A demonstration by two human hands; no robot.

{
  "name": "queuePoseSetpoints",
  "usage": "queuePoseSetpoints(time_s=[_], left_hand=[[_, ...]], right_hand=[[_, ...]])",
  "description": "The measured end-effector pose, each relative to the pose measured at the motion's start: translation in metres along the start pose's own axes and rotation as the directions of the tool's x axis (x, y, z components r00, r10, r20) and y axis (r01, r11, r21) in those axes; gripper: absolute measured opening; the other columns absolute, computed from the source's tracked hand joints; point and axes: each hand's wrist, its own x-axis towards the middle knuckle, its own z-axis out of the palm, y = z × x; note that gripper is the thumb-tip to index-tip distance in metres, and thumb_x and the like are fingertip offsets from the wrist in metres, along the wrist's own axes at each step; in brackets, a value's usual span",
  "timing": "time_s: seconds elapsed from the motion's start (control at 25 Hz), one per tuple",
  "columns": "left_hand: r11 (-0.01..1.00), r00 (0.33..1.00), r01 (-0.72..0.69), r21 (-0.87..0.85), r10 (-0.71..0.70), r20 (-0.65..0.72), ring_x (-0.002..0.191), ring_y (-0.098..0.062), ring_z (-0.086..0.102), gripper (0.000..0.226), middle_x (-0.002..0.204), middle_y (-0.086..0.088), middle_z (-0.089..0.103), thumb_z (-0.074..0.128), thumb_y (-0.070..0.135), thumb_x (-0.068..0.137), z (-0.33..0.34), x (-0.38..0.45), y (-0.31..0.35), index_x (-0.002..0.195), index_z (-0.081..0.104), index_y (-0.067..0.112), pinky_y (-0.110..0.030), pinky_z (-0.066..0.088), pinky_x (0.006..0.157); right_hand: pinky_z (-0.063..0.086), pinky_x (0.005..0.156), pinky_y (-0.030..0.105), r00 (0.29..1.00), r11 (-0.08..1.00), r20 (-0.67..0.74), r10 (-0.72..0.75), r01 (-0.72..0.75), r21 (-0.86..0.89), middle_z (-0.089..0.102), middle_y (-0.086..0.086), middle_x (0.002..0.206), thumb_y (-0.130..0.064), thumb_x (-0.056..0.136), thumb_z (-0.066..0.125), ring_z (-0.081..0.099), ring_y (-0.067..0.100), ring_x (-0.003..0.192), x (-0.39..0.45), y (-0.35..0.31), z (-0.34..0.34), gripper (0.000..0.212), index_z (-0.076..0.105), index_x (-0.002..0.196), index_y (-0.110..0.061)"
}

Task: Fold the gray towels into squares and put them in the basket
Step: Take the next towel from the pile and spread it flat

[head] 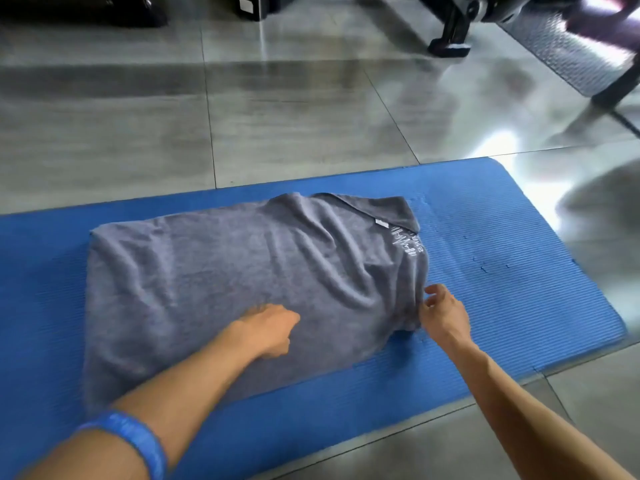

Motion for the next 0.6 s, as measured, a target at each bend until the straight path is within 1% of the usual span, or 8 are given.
queuePoseSetpoints(time_s=[0.08,0.16,0.2,0.28,0.4,0.48,0.52,0.6], left_hand=[[0.996,0.998,0.053,-0.067,-0.054,-0.026,0.12,-0.032,0.051,0.033,0.13,-0.009,0.049,0.052,0.018,0.092,0.018,0.021,0.025,0.125,0.05,0.017,-0.042,0.042,0.097],[0.987,0.989,0.116,-0.111,-0.126,-0.081,0.12,-0.032,0.045,0.049,0.134,-0.01,0.038,0.055,0.015,0.091,0.032,0.033,0.043,0.136,0.039,0.019,-0.044,0.044,0.096],[0.979,0.982,0.15,-0.136,-0.164,-0.097,0.121,-0.032,0.042,0.062,0.137,-0.01,0.033,0.056,0.012,0.09,0.037,0.037,0.048,0.144,0.029,0.022,-0.044,0.047,0.095],[0.967,0.967,0.202,-0.155,-0.222,-0.126,0.122,-0.03,0.037,0.084,0.14,-0.008,0.027,0.059,0.008,0.087,0.045,0.043,0.051,0.153,0.01,0.026,-0.043,0.048,0.094],[0.955,0.95,0.248,-0.164,-0.273,-0.15,0.122,-0.029,0.034,0.096,0.14,-0.006,0.025,0.066,0.012,0.086,0.049,0.048,0.05,0.154,0.001,0.028,-0.043,0.046,0.094],[0.954,0.949,0.247,-0.169,-0.274,-0.159,0.121,-0.029,0.033,0.097,0.14,-0.006,0.023,0.068,0.013,0.085,0.05,0.049,0.05,0.154,0.001,0.028,-0.042,0.046,0.094],[0.955,0.948,0.24,-0.176,-0.27,-0.168,0.12,-0.029,0.033,0.096,0.14,-0.006,0.023,0.067,0.013,0.085,0.05,0.049,0.05,0.154,0.002,0.028,-0.041,0.046,0.095],[0.957,0.952,0.221,-0.187,-0.254,-0.172,0.12,-0.028,0.032,0.096,0.141,-0.006,0.021,0.067,0.014,0.086,0.05,0.048,0.048,0.154,0.002,0.029,-0.042,0.045,0.098]], right_hand=[[0.053,0.08,0.043,0.984,0.96,0.077,0.159,-0.172,0.222,0.068,0.009,0.101,-0.021,0.077,0.06,0.063,0.029,0.092,0.018,0.021,0.009,0.043,0.059,0.118,-0.012],[0.054,0.06,0.039,0.942,0.843,0.183,0.282,-0.334,0.422,0.066,0.013,0.095,-0.019,0.076,0.06,0.06,0.026,0.076,0.029,0.03,0.021,0.039,0.059,0.114,-0.014],[0.05,0.052,0.033,0.928,0.783,0.214,0.305,-0.373,0.498,0.065,0.015,0.093,-0.01,0.081,0.056,0.059,0.026,0.071,0.032,0.029,0.024,0.033,0.059,0.113,-0.013],[0.046,0.047,0.027,0.91,0.659,0.231,0.344,-0.409,0.632,0.063,0.018,0.089,0.004,0.088,0.045,0.059,0.025,0.064,0.04,0.022,0.026,0.032,0.058,0.115,-0.007],[0.043,0.036,0.021,0.885,0.43,0.296,0.36,-0.439,0.789,0.062,0.014,0.075,0.01,0.093,0.04,0.06,0.019,0.043,0.052,0.005,0.025,0.027,0.052,0.108,-0.009],[0.039,0.034,0.02,0.902,0.44,0.341,0.266,-0.428,0.79,0.064,0.013,0.075,0.003,0.094,0.05,0.058,0.014,0.039,0.051,-0.01,0.028,0.021,0.052,0.11,-0.009],[0.039,0.035,0.021,0.913,0.499,0.354,0.201,-0.407,0.765,0.065,0.012,0.078,-0.005,0.093,0.059,0.058,0.014,0.042,0.051,-0.017,0.035,0.02,0.054,0.111,-0.009],[0.047,0.043,0.026,0.939,0.678,0.297,0.173,-0.332,0.656,0.066,0.005,0.089,-0.032,0.082,0.074,0.062,0.018,0.059,0.052,-0.031,0.046,0.038,0.053,0.109,-0.018]])
